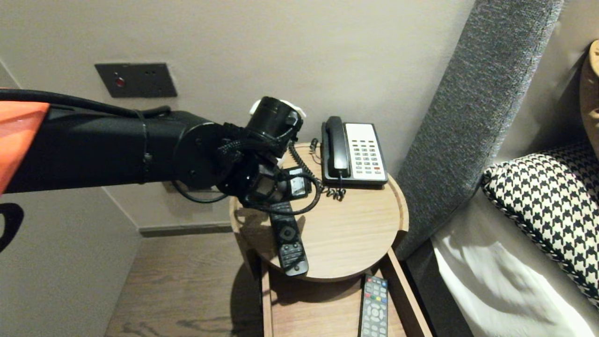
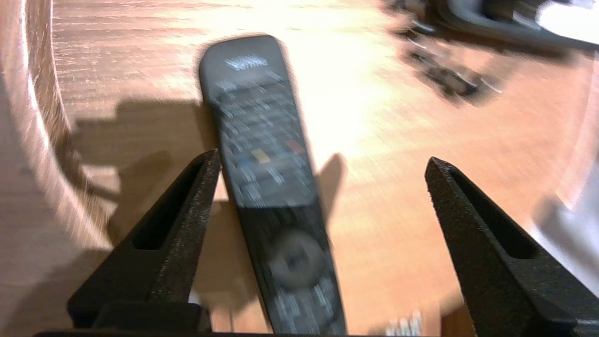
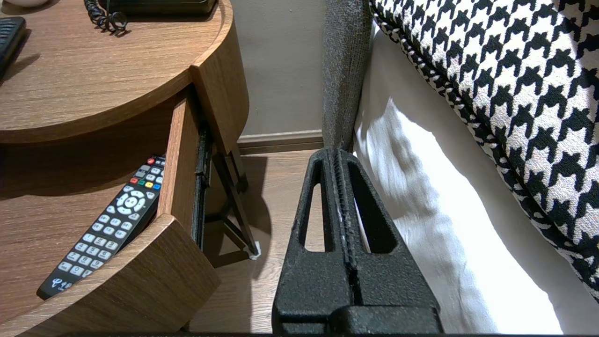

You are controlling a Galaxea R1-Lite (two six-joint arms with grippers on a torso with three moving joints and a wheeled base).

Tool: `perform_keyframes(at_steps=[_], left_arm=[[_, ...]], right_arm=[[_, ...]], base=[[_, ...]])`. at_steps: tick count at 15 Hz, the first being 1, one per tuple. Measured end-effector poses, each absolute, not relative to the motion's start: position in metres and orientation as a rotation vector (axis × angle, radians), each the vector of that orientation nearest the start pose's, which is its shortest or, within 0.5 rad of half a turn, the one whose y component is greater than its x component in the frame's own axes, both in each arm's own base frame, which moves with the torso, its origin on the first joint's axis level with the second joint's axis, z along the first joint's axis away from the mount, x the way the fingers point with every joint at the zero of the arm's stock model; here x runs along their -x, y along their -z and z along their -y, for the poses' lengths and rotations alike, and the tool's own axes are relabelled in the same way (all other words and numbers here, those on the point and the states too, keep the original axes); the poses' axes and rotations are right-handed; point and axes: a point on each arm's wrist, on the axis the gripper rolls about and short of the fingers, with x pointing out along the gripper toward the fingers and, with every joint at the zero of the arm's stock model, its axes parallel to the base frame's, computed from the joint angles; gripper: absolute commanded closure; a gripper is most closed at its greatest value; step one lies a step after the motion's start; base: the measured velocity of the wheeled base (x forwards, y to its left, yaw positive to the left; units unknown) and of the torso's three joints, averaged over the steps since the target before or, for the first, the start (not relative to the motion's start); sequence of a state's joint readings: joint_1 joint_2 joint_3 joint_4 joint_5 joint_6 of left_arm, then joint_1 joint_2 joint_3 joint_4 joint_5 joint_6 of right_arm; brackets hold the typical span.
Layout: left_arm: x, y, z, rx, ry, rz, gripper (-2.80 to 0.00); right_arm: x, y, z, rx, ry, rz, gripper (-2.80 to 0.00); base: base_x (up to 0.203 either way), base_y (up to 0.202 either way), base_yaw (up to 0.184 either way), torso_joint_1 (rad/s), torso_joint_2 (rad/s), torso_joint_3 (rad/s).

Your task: Take the remote control out of the drawer one by one and place them on the table

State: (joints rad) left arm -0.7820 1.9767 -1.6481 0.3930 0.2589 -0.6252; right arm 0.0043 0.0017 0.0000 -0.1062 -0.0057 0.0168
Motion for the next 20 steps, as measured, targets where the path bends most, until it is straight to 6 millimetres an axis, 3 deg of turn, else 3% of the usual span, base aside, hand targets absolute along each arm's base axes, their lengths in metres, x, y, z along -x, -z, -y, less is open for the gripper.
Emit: perform_keyframes(at_steps=[4,9,14,19,20], left_arm=[[-0.243,-0.249,0.265,0.181,0.386,-0.751,0.00],[-0.176,-0.261,0.276,0.105,0.635,-0.858,0.00],[-0.141,-0.238,0.309,0.005,0.726,-0.927,0.00],[-0.129,-0.199,0.342,-0.090,0.713,-0.987,0.00],[-0.129,-0.192,0.348,-0.103,0.710,-0.998,-2.80]], right_arm=[[0.023,-0.086,0.000,-0.017,0.001,0.105,0.00],[0.023,-0.086,0.000,-0.017,0.001,0.104,0.00],[0.023,-0.086,0.000,-0.017,0.000,0.105,0.00],[0.023,-0.086,0.000,-0.017,0.001,0.105,0.00],[0.023,-0.086,0.000,-0.017,0.001,0.105,0.00]], base=[[0.000,0.000,0.000,0.000,0.00,0.000],[0.000,0.000,0.000,0.000,0.00,0.000],[0.000,0.000,0.000,0.000,0.00,0.000],[0.000,0.000,0.000,0.000,0.00,0.000],[0.000,0.000,0.000,0.000,0.00,0.000]])
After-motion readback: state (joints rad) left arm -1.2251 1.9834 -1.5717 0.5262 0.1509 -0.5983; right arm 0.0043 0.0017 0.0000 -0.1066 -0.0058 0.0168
